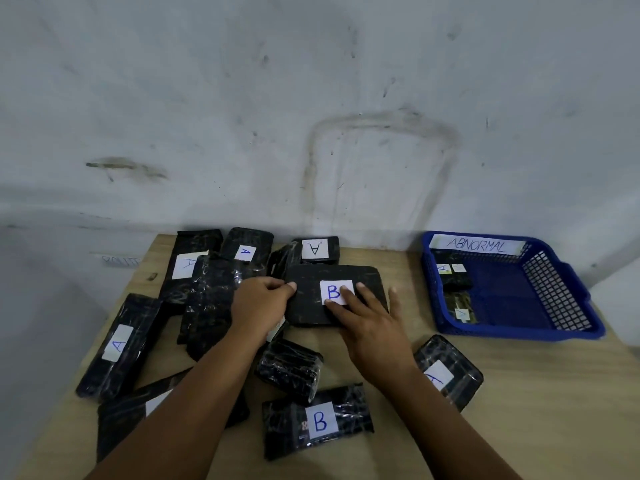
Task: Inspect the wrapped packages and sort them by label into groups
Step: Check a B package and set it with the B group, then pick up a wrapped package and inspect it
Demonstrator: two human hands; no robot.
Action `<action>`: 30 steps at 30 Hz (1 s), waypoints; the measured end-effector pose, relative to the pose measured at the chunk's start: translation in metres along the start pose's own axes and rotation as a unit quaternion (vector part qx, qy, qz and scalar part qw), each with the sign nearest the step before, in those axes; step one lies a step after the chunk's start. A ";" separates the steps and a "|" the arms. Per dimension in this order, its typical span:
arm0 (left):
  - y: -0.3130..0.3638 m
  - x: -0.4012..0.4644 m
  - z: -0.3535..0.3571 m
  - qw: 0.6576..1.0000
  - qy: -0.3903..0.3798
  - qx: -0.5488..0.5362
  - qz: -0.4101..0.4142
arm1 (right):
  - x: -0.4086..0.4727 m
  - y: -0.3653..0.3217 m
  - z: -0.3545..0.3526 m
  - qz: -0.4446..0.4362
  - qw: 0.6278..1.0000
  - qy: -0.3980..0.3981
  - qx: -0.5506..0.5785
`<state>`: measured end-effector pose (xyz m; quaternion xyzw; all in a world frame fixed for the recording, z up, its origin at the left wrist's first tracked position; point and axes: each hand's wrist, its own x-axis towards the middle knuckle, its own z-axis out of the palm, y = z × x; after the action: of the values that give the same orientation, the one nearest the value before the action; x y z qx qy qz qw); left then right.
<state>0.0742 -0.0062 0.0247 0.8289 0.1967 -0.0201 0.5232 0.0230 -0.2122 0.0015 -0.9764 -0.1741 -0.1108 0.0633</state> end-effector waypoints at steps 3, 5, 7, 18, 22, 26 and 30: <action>-0.009 0.001 0.014 0.998 -0.048 0.015 0.025 | -0.003 0.014 0.015 0.028 1.000 -0.010 -0.005; -0.017 0.002 0.025 0.995 -0.079 0.053 0.044 | -0.006 0.027 0.029 0.074 0.997 -0.008 0.013; -0.029 0.005 0.034 0.988 -0.094 0.105 0.056 | -0.009 0.043 0.044 0.130 0.991 -0.014 0.023; -0.061 0.028 0.063 0.962 -0.023 0.224 0.155 | 0.020 0.113 0.091 0.243 0.959 -0.145 0.024; -0.058 0.041 0.069 0.964 0.007 0.219 0.153 | 0.038 0.126 0.098 0.224 0.959 -0.175 0.018; -0.056 0.058 0.073 0.961 0.035 0.227 0.154 | 0.057 0.136 0.106 0.186 0.952 -0.242 0.027; -0.054 0.074 0.076 0.964 0.046 0.229 0.126 | 0.073 0.142 0.117 0.190 0.951 -0.236 0.066</action>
<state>0.1371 -0.0300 -0.0742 0.9449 0.1047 0.0396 0.3076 0.1624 -0.3019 -0.1062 -0.9833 -0.0017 0.1489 0.1044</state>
